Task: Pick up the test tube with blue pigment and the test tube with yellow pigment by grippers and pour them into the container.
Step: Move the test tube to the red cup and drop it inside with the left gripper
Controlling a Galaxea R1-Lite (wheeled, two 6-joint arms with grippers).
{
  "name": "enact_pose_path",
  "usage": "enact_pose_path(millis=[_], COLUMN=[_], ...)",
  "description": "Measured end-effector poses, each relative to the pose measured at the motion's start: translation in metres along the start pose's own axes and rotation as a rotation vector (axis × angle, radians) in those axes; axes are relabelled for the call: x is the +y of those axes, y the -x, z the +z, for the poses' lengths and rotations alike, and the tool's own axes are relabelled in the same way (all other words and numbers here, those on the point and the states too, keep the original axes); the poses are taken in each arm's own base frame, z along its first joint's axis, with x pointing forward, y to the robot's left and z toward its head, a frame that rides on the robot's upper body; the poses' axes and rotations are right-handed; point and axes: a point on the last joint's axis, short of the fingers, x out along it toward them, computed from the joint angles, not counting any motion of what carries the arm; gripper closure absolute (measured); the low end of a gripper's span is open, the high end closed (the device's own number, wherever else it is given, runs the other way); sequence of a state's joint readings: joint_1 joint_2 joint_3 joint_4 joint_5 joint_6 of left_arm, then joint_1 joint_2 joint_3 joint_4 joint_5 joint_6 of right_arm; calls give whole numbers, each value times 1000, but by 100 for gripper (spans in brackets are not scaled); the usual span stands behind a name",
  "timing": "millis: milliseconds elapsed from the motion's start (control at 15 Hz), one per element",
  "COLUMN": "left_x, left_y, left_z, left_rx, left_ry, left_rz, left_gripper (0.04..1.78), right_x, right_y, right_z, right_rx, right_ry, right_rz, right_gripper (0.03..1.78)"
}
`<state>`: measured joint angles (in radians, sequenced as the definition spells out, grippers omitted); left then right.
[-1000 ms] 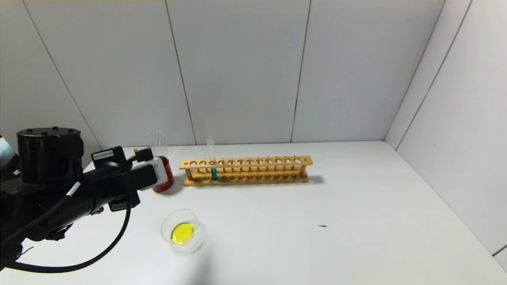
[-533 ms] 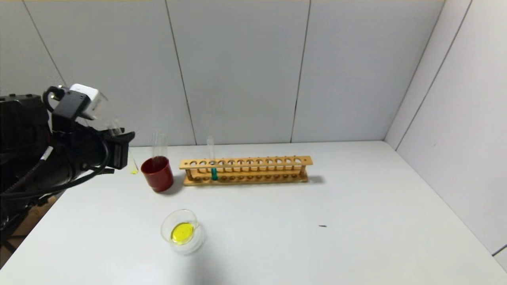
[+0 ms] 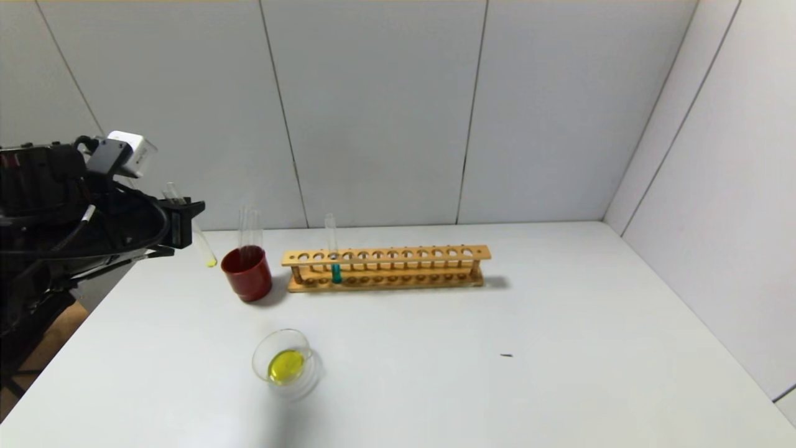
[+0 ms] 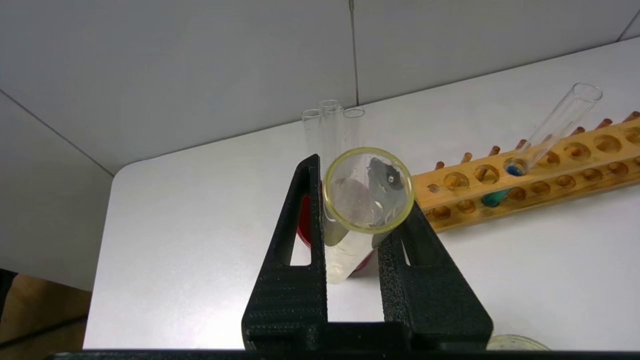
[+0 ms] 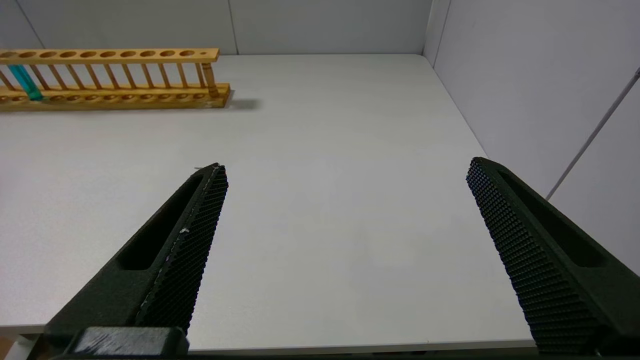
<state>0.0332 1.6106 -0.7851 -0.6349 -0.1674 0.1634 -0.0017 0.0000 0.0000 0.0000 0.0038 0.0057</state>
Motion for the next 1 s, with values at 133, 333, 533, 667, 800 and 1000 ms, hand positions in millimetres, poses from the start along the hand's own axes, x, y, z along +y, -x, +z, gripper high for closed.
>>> enact_pose_path(millis=[133, 333, 533, 667, 800, 1000], left_x=[2, 3, 5, 6, 7, 8], left_y=[-12, -31, -47, -56, -65, -72], left_z=[-2, -6, -15, -21, -26, -28], left_rx=[14, 29, 59, 68, 67, 64], left_ry=[14, 40, 45, 48, 49, 47], left_rz=[-1, -7, -9, -7, -5, -2], left_gripper=[149, 149, 149, 149, 149, 149], right_x=[0, 0, 0, 0, 0, 0], right_y=[0, 0, 0, 0, 0, 0], right_z=[0, 0, 0, 0, 0, 0], right_rx=[0, 0, 0, 0, 0, 0], right_ry=[0, 0, 0, 0, 0, 0], right_rz=[0, 0, 0, 0, 0, 0], right_gripper=[6, 6, 6, 6, 6, 6])
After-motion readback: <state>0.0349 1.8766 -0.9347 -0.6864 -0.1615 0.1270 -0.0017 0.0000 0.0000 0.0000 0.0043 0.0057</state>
